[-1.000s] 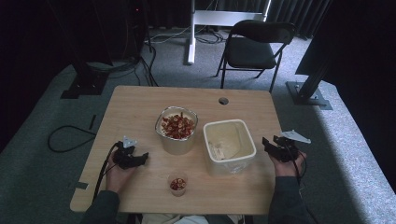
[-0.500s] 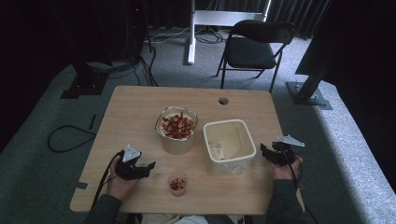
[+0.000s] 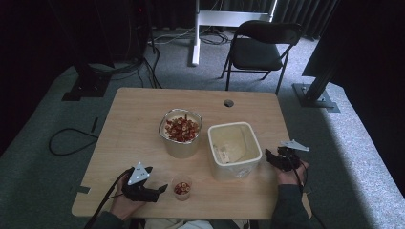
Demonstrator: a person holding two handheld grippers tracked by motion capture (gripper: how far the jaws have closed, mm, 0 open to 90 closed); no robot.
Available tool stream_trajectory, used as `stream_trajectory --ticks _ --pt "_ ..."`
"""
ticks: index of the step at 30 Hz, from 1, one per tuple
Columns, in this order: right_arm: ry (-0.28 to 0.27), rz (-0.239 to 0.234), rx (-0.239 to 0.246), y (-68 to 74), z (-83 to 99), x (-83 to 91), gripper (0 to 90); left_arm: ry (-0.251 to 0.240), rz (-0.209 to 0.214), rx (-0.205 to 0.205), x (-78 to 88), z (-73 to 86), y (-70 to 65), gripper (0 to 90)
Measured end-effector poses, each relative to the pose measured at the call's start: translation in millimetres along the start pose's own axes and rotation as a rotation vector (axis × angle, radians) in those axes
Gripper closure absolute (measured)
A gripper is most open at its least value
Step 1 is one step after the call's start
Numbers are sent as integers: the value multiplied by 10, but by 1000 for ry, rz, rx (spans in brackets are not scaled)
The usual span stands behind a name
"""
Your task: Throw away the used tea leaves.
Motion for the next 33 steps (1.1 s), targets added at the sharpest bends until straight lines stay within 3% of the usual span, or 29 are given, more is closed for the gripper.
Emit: stream_trajectory --ticks 7,9,15,16,23,33 --pt "3 2 -3 -4 17 -1 420 -31 92 -26 15 -9 -166 98" --pt "2 2 -3 -4 16 -1 420 -51 139 -35 -8 -25 -239 99" --pt "1 2 0 9 17 -4 420 -51 174 -55 -73 -46 -306 99" --pt "1 2 0 9 17 -4 420 -69 199 -59 -89 -79 -330 99" --pt "2 2 5 24 22 -18 420 -78 251 -85 -222 -134 -422 99" --pt "0 -3 0 27 20 -25 421 -82 261 -126 -428 -223 -466 148"
Point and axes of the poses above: each handheld gripper's, and its own axes: x roughly backward along the jaws, z roughly out of its underside, y roughly to its left, the point moved 6 cm from there along -x, roughly forward along the jaws, and after that the axes turned 8 degrees about z, right-handed, at the moved point
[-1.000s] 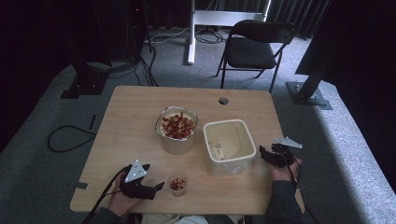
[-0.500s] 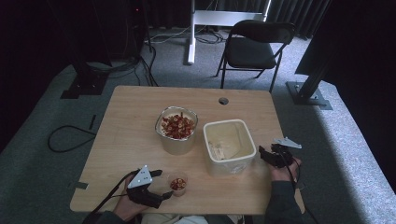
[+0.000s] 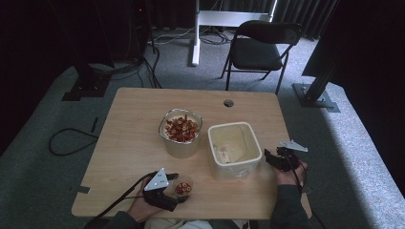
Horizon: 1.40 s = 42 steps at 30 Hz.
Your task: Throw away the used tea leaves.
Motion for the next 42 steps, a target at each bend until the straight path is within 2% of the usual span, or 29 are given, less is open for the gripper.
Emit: stream_trajectory --ticks 2,7,9,13,20,27,42 --pt "0 -1 -1 -5 1 -5 422 -4 -13 -3 -20 -17 20 167" --pt "0 -2 0 -3 4 -8 421 -23 -64 -11 -23 -67 97 285" --pt "-2 -1 0 -8 4 -7 422 -23 -83 -5 -13 -72 142 293" --pt "1 0 -2 -17 17 -16 422 -24 -95 16 13 -83 215 325" --pt "11 1 -2 -30 49 -48 422 -29 -152 27 115 -111 373 339" --pt "23 2 -4 -30 84 -84 420 -37 -230 36 243 -134 550 342" --pt "28 -5 11 3 112 -125 414 -64 -346 49 557 -164 856 342"
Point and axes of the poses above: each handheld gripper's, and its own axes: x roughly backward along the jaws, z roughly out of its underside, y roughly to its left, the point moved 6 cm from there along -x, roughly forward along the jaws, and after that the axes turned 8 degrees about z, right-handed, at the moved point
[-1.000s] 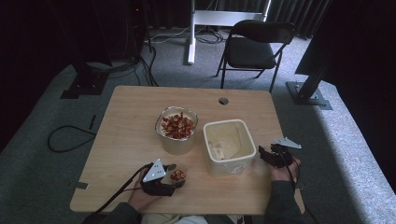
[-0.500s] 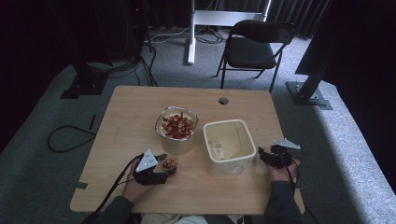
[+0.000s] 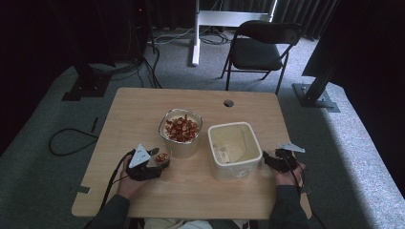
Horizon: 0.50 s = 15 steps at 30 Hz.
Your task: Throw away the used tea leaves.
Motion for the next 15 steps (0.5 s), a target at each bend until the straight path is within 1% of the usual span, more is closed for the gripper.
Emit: stream_trajectory --ticks 2,5,10,15 --pt "2 0 0 3 3 -4 415 -8 -15 7 38 -10 56 342" --pt "6 1 4 14 10 -15 415 -8 -48 0 89 -18 130 342" --pt "9 0 10 28 15 -28 415 -24 -73 25 159 -32 248 342" --pt "10 2 11 31 18 -31 415 -26 -105 37 207 -41 356 342"
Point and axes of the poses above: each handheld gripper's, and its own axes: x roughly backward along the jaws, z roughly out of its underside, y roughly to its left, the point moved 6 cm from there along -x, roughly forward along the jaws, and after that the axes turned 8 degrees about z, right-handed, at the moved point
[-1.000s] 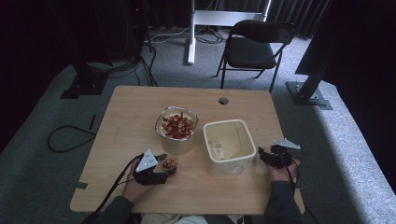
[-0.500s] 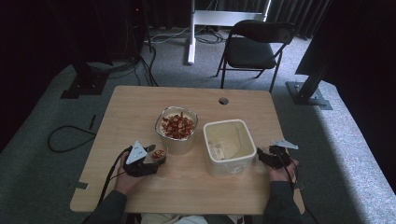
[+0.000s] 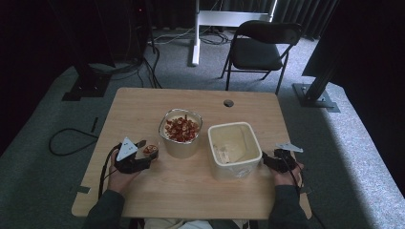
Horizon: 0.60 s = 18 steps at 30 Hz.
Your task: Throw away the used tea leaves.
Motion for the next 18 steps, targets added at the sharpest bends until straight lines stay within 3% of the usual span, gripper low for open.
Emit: stream_trajectory --ticks 8,18 --pt "2 1 2 1 5 -7 415 -9 -43 24 47 -54 168 342" --pt "2 1 -1 -2 7 -5 414 -33 -77 -6 112 -413 337 342"
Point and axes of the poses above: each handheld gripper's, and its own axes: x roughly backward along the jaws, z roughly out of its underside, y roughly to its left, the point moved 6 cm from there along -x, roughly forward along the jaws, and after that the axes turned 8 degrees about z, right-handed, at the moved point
